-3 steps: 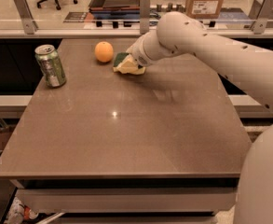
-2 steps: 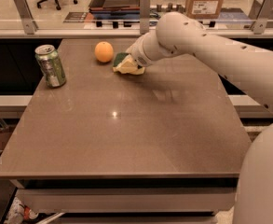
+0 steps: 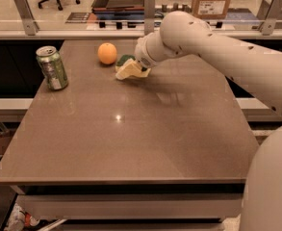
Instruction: Move sponge near orange
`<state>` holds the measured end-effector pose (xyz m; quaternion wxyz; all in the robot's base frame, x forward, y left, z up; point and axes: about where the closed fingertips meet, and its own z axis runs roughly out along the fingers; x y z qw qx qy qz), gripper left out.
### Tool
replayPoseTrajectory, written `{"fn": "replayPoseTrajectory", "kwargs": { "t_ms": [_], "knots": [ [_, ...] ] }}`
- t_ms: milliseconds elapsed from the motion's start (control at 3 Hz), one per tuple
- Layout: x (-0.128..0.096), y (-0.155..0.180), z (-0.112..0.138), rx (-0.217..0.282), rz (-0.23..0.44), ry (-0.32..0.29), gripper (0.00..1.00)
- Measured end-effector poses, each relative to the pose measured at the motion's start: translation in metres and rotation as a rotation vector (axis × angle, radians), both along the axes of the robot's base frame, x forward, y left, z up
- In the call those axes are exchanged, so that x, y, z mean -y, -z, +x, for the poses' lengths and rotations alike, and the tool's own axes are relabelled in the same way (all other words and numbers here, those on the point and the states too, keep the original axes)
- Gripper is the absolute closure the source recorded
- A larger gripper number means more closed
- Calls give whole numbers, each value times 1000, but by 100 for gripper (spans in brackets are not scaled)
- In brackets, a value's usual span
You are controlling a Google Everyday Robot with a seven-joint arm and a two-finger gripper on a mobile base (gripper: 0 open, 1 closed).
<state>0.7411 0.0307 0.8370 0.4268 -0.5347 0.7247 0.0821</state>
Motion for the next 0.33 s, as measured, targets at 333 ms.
{"fn": "replayPoseTrajectory", "kwargs": {
  "t_ms": [333],
  "knots": [
    [0, 0, 0, 0, 0, 0, 0]
  ]
}}
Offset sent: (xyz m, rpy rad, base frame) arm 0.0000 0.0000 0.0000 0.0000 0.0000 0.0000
